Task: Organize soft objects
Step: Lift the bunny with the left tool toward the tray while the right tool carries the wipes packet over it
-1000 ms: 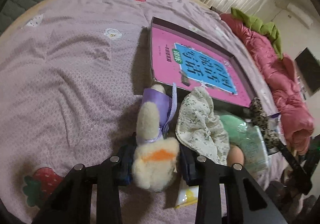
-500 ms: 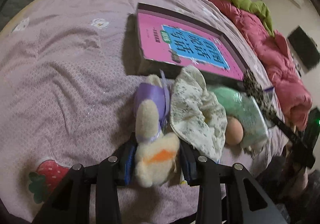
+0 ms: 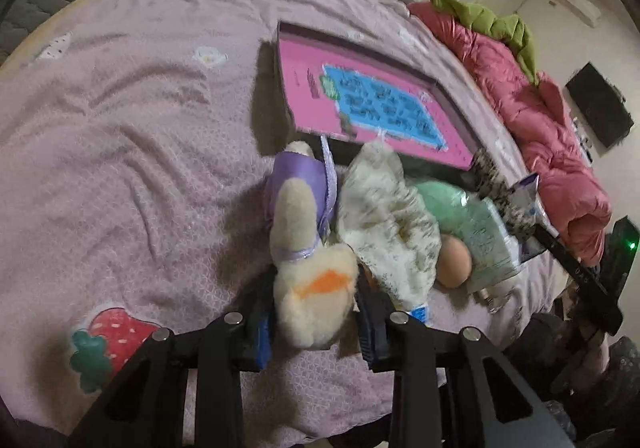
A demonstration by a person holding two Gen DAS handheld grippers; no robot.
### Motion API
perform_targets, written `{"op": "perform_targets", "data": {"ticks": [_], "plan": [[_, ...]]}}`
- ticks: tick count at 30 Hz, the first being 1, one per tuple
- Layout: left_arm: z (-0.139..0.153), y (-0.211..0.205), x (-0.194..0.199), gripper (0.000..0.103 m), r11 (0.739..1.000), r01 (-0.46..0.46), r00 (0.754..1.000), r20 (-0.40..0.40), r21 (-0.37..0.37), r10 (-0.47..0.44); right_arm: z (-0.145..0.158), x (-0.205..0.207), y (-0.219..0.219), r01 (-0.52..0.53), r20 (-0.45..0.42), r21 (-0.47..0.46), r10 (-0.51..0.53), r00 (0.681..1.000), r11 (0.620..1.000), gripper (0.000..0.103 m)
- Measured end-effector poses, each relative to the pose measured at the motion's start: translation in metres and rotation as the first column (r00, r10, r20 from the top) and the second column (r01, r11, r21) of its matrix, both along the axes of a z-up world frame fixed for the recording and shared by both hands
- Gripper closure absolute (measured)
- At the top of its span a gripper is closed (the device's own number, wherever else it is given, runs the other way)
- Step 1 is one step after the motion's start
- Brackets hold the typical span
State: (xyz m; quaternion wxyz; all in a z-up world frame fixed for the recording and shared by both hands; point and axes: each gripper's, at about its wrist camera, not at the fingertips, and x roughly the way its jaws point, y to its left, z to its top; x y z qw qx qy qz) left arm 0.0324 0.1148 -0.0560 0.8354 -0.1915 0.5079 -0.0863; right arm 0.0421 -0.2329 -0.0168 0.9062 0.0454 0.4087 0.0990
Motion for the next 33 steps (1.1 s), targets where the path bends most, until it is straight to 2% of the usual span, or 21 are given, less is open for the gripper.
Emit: {"op": "perform_targets", "data": {"ticks": [5,11,16,19,23,24,25,28,31,33], "plan": [[0.025,0.001,-0.006,0.07,0.999,-0.016,0.998,0.054,0.041,0.014,0.013,-0.003,-0.001,0.006,0.029,0.009,-0.007,1.0,1.0,0.079],[0.049,0.003,-0.003,0.07,0.999,-0.047,0.993,0.108,0.015,0.045,0.032,-0.002,-0.001,-0.001,0.068,0.026,0.0,0.998,1.0,0.079],[0.06,-0.01,0.01,0.069,0.999,-0.032,0.99,0.138,0.0,0.032,0.043,0.005,0.003,-0.015,0.096,0.03,0.012,0.995,0.999,0.079],[0.059,-0.019,0.017,0.069,1.0,-0.027,0.991,0.134,0.0,0.027,0.032,0.015,0.01,-0.029,0.061,-0.036,0.031,0.998,0.999,0.079],[0.058,-0.025,0.019,0.069,1.0,-0.01,0.991,0.132,-0.005,0.011,0.013,0.015,0.007,-0.038,0.01,-0.043,0.038,0.999,0.998,0.078],[0.058,-0.025,0.018,0.069,1.0,-0.01,0.991,0.132,-0.005,0.01,0.01,0.013,0.006,-0.033,0.008,-0.048,0.033,0.999,0.998,0.075],[0.058,-0.025,0.018,0.069,1.0,-0.01,0.991,0.13,-0.007,0.011,0.007,0.013,0.005,-0.036,0.006,-0.039,0.036,0.999,0.999,0.067],[0.058,-0.023,0.016,0.069,0.999,-0.023,0.991,0.13,-0.025,0.026,0.0,0.016,0.002,-0.026,-0.012,-0.031,0.026,1.0,0.999,0.064],[0.059,-0.02,0.015,0.069,0.999,-0.032,0.991,0.13,-0.042,0.037,-0.009,0.023,-0.004,-0.008,-0.044,-0.008,0.007,0.999,1.0,0.055],[0.06,-0.02,0.016,0.069,0.999,-0.032,0.991,0.13,-0.042,0.037,-0.018,0.029,-0.008,0.003,-0.07,0.0,-0.003,0.998,1.0,0.054]]}}
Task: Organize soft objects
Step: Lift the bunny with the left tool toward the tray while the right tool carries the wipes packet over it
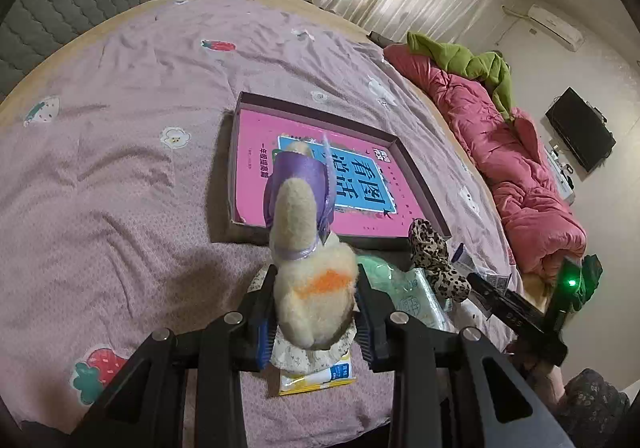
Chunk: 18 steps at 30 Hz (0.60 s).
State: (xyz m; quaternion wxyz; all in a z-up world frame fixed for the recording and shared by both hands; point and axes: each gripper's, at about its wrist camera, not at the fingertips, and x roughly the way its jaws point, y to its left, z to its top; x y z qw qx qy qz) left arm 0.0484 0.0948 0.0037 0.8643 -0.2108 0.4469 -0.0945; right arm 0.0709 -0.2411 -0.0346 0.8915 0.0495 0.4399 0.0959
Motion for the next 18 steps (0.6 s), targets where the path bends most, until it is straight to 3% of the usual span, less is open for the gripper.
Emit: {"op": "perform_targets", "data": {"ticks": [2,6,9,18], "plan": [[-0.001,-0.001,0.001,0.069,1.0,0.001,1.0,-0.003,0.004,-0.001,-0.01,0.006,-0.003,0.002,-0.031,0.012,-0.002,1.0,1.0,0.055],[-0.002,-0.001,0.006,0.069,1.0,0.005,1.0,-0.011,0.008,-0.005,-0.014,0.008,-0.008,0.01,-0.036,0.044,-0.009,0.999,0.999,0.069],[-0.003,-0.001,0.011,0.069,1.0,0.002,1.0,-0.014,-0.002,-0.002,-0.009,0.007,-0.01,0.009,-0.039,0.076,-0.006,0.999,0.997,0.074],[0.0,-0.003,0.034,0.069,1.0,-0.009,1.0,-0.004,-0.023,0.008,0.043,0.019,-0.005,-0.005,0.067,0.137,-0.004,0.998,0.991,0.075]]}}
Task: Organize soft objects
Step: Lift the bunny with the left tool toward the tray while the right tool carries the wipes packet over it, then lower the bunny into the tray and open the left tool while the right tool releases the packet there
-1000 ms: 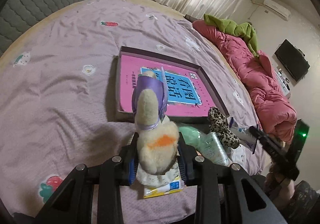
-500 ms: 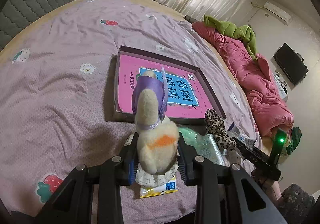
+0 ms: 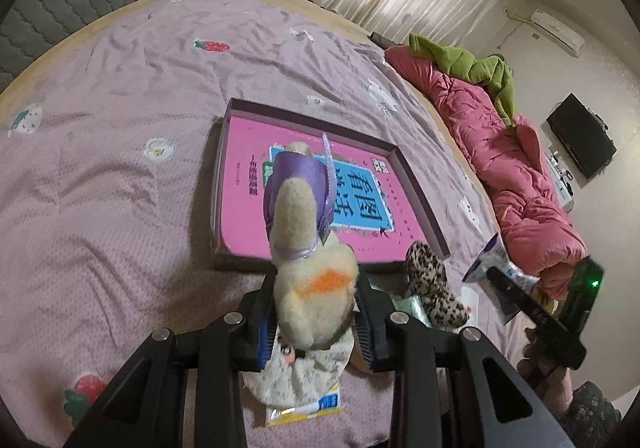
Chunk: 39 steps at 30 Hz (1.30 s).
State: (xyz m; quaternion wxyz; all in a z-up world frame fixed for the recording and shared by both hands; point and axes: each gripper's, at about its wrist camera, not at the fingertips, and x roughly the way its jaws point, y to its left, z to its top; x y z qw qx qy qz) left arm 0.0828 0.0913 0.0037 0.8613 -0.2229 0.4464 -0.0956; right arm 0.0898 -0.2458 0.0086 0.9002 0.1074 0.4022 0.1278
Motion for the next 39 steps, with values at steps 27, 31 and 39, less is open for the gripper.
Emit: {"op": "perform_targets", "data": {"ticks": [27,31,39], "plan": [[-0.042,-0.015,0.075,0.069,0.995,-0.016,0.997,-0.073,0.099,0.024,-0.049,0.116,0.083,-0.062,-0.143,0.086,0.074,0.987,0.994,0.072],[-0.047,-0.016,0.075,0.069,0.994,-0.017,0.996,-0.082,0.105,0.026,-0.054,0.114,0.09,-0.091,-0.156,0.033,0.095,0.983,0.995,0.069],[-0.05,-0.013,0.077,0.069,0.994,-0.02,0.996,-0.088,0.105,0.029,-0.051,0.11,0.088,-0.079,-0.143,-0.006,0.078,0.987,0.997,0.059]]}}
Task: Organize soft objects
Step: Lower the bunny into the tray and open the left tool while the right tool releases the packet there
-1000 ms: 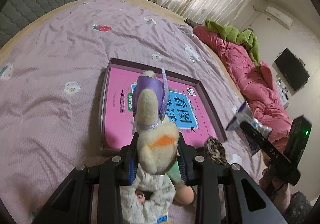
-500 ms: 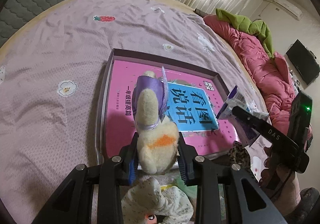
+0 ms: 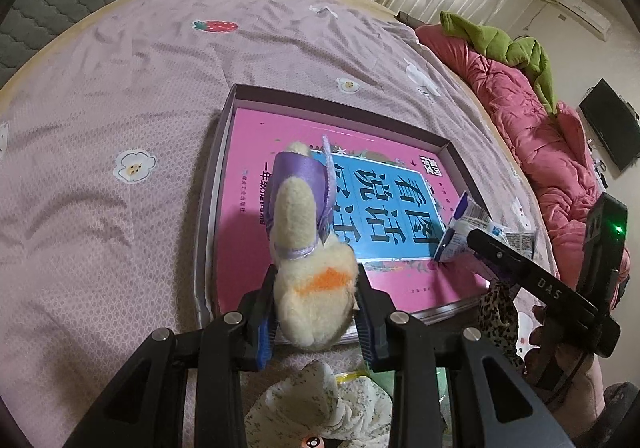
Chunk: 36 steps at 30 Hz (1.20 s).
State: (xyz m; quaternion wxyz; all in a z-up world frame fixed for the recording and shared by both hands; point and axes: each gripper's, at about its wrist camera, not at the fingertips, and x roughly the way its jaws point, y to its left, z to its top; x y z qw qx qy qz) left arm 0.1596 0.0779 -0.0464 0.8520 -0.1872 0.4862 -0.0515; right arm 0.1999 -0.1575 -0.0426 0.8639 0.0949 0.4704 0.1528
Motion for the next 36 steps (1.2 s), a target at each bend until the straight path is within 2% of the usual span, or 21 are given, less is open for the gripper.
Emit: {"op": "perform_targets", "data": {"ticks": [2,4,8,11,20,25,27,31,36], "plan": [[-0.001,0.0,0.001,0.069,1.0,-0.002,1.0,-0.004,0.0,0.002,0.003,-0.002,-0.001,0.0,0.011,-0.017,0.0,1.0,1.0,0.049],[-0.003,0.0,0.004,0.069,1.0,-0.004,1.0,-0.014,0.001,0.004,0.007,-0.004,-0.003,0.001,0.026,-0.034,0.0,1.0,0.999,0.043],[-0.008,-0.003,0.007,0.069,1.0,-0.002,1.0,-0.031,0.0,0.002,0.015,-0.01,-0.009,0.015,0.056,-0.072,-0.011,0.998,0.997,0.041],[-0.012,-0.003,0.011,0.069,1.0,-0.004,0.999,-0.047,-0.003,0.004,0.02,-0.015,-0.016,0.018,0.062,-0.058,-0.015,0.998,0.998,0.037],[-0.021,-0.003,0.016,0.069,1.0,-0.014,0.997,-0.072,-0.011,0.013,0.032,-0.033,-0.037,0.061,0.081,-0.044,-0.057,0.995,0.997,0.036],[-0.022,0.0,0.017,0.068,1.0,-0.019,0.997,-0.075,-0.022,0.018,0.036,-0.042,-0.038,0.061,0.095,-0.073,-0.054,0.994,0.996,0.035],[-0.022,0.001,0.018,0.066,1.0,-0.021,0.997,-0.077,-0.019,0.019,0.038,-0.046,-0.038,0.06,0.102,-0.076,-0.052,0.993,0.995,0.034],[-0.021,0.001,0.02,0.054,1.0,-0.015,0.997,-0.073,-0.016,0.013,0.043,-0.05,-0.038,0.054,0.112,-0.072,-0.046,0.993,0.996,0.03],[-0.019,0.001,0.019,0.045,1.0,-0.024,0.997,-0.076,0.001,0.024,0.049,-0.054,-0.037,0.048,0.126,-0.067,-0.04,0.991,0.997,0.03]]}}
